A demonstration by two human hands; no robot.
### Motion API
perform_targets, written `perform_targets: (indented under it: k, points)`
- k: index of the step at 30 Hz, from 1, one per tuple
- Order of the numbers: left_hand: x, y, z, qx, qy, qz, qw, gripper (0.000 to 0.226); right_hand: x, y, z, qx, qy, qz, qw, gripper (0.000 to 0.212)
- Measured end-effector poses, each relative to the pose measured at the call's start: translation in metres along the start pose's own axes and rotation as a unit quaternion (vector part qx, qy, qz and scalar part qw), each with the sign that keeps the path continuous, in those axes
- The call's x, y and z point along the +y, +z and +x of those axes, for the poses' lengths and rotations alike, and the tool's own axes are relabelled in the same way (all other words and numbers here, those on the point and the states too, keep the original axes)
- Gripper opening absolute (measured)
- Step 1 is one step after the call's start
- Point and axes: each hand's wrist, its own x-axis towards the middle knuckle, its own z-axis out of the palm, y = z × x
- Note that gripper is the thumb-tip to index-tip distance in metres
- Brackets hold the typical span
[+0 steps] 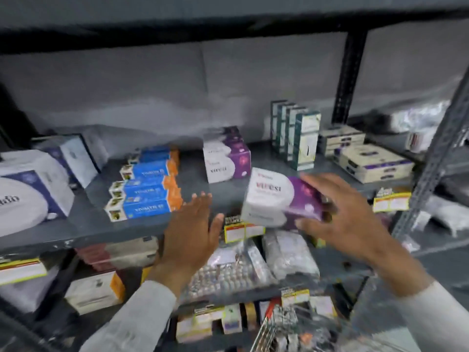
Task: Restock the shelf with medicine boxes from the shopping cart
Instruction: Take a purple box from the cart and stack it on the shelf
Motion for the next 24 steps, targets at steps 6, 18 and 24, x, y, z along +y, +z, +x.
perform_targets:
  k: [6, 18, 24]
  points:
    - [-0.005, 0.011, 0.006, -0.034, 0.012, 0.056, 0.998, 0.073, -0.010, 0.038, 0.115, -0.081, 0.013, 0.000, 0.997, 0.085]
    - [-0.008, 0.013, 0.002, 0.009, 0.019, -0.009, 1.000, 0.070, 0.010, 0.061, 0.103, -0.055, 0.013, 0.055, 0.997, 0.076]
    - [-0.007, 0.047, -0.047, 0.216, 0.130, -0.177, 0.951, 0.037, 0.038, 0.068, 0.011, 0.202, -0.048, 0.070, 0.976, 0.034]
